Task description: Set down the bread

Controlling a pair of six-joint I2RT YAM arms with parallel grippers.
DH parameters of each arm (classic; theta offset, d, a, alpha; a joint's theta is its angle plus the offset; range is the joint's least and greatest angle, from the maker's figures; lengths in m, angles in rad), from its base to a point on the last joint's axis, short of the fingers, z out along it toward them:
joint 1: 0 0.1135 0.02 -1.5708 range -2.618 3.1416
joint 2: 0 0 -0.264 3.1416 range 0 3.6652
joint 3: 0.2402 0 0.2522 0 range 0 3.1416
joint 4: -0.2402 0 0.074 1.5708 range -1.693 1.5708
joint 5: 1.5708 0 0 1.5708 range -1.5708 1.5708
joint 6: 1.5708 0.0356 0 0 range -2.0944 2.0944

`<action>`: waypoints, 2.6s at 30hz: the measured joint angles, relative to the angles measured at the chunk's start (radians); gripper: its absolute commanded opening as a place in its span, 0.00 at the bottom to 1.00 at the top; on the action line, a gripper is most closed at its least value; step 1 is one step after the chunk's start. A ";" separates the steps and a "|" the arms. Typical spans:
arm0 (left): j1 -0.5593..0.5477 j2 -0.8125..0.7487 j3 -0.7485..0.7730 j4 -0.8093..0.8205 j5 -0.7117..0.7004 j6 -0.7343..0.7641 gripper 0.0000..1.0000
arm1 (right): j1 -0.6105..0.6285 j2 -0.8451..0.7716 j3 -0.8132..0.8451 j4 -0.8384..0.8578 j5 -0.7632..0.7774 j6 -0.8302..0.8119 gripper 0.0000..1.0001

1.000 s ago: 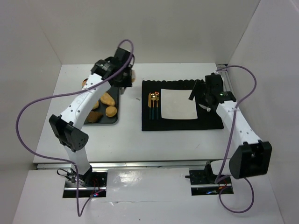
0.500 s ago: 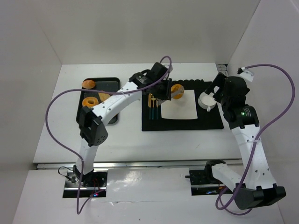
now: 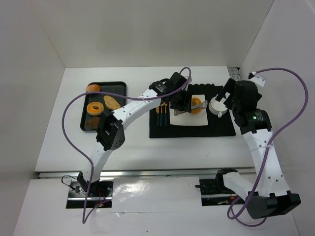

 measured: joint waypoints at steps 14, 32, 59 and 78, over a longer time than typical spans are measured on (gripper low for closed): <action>0.076 -0.248 -0.087 -0.050 -0.001 0.029 0.43 | 0.000 0.052 -0.001 0.022 -0.057 0.011 1.00; 0.905 -0.664 -0.659 -0.103 -0.070 -0.012 0.45 | -0.007 0.077 -0.013 0.045 -0.076 0.011 1.00; 1.073 -0.573 -0.852 0.213 0.033 -0.206 0.61 | -0.007 0.173 -0.029 0.067 -0.096 0.026 1.00; 1.073 -0.502 -0.841 0.283 0.086 -0.206 0.37 | -0.007 0.212 -0.028 0.100 -0.135 0.026 1.00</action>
